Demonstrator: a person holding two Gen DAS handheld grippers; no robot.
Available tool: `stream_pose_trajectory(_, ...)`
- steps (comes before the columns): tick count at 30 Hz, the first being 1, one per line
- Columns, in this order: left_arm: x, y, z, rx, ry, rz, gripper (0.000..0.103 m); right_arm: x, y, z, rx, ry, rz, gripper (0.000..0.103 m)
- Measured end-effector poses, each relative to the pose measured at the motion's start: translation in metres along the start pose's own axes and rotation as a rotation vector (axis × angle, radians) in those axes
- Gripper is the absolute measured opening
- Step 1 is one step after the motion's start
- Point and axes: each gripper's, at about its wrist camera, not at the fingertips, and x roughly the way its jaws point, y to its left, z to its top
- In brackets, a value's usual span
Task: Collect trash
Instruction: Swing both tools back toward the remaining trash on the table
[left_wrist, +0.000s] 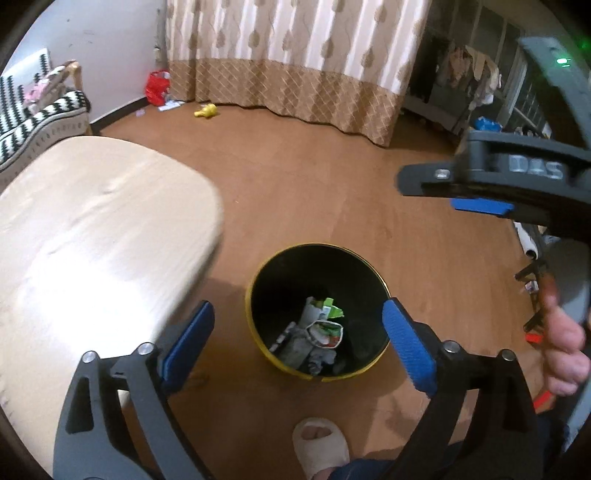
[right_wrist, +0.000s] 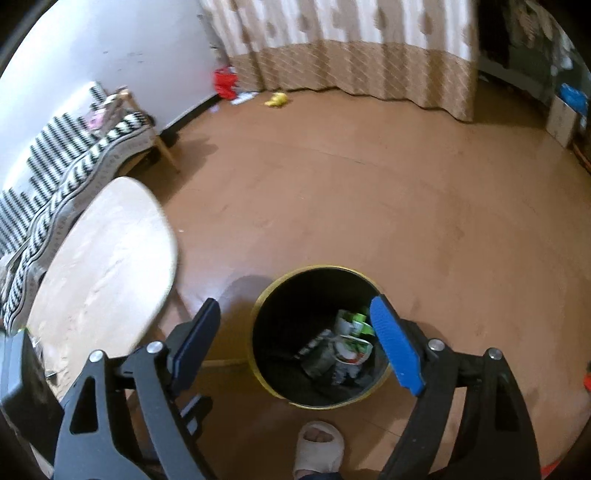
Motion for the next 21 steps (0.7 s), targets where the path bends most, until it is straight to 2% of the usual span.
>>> stream_pose_trajectory(4, -0.050, 0.033, -0.010, -0.017, -0.035, 0.077, 0.095, -0.004, 0.057, -0.005, -0.082, 0.002, 0.078, 0.082)
stream_pose_trajectory(10, -0.130, 0.104, -0.043, -0.078, -0.082, 0.259, 0.096, -0.007, 0.162, -0.025, -0.249, 0.029, 0.201, 0.082)
stream_pose_trajectory(15, -0.195, 0.178, -0.086, -0.200, -0.099, 0.400, 0.096, -0.013, 0.271, -0.061, -0.437, 0.067, 0.306, 0.082)
stream_pose_trajectory(21, -0.267, 0.256, -0.144, -0.365, -0.118, 0.559, 0.096, -0.016, 0.376, -0.108, -0.608, 0.115, 0.396, 0.082)
